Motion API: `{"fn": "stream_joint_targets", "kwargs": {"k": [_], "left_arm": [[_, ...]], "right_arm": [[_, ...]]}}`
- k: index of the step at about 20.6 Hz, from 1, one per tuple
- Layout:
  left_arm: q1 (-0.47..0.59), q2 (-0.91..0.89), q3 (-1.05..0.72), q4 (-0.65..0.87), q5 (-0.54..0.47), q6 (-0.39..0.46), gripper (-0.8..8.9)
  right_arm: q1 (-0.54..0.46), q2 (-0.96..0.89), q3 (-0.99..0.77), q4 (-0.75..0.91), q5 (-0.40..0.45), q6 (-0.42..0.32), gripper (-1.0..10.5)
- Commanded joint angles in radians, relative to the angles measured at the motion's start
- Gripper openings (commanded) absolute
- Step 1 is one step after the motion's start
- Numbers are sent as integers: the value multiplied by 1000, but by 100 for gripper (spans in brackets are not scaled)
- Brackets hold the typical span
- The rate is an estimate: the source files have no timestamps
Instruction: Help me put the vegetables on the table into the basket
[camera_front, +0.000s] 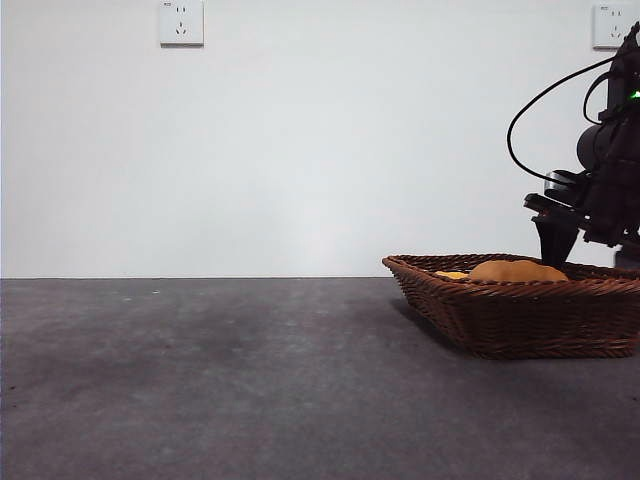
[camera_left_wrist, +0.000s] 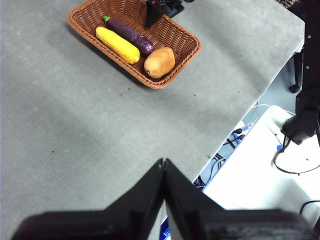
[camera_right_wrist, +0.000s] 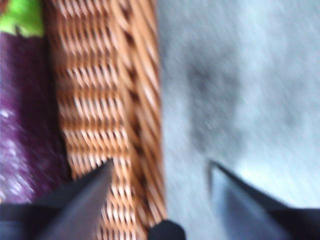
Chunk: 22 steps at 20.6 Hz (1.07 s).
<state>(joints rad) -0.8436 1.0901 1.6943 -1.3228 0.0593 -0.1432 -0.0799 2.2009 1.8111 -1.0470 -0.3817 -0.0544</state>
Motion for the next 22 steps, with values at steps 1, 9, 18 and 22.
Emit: {"fn": "stream_joint_targets", "kwargs": {"k": [1,9,18,22], "left_arm": [[-2,-24,-6,4,0,13,-4],[-2,-121,-6,4,-25,145,-4],[-2,-174,-6,4,-34,143,-4],[-2,-170,-6,4,-33,113,-4]], "right_arm": [[0,-94,19,-46,70,18,593],[2,-751,19,-251,183,29,34],[2,-1265,17,-333,237,116,-7],[2,-1389,17,-332,238,112,-1]]}}
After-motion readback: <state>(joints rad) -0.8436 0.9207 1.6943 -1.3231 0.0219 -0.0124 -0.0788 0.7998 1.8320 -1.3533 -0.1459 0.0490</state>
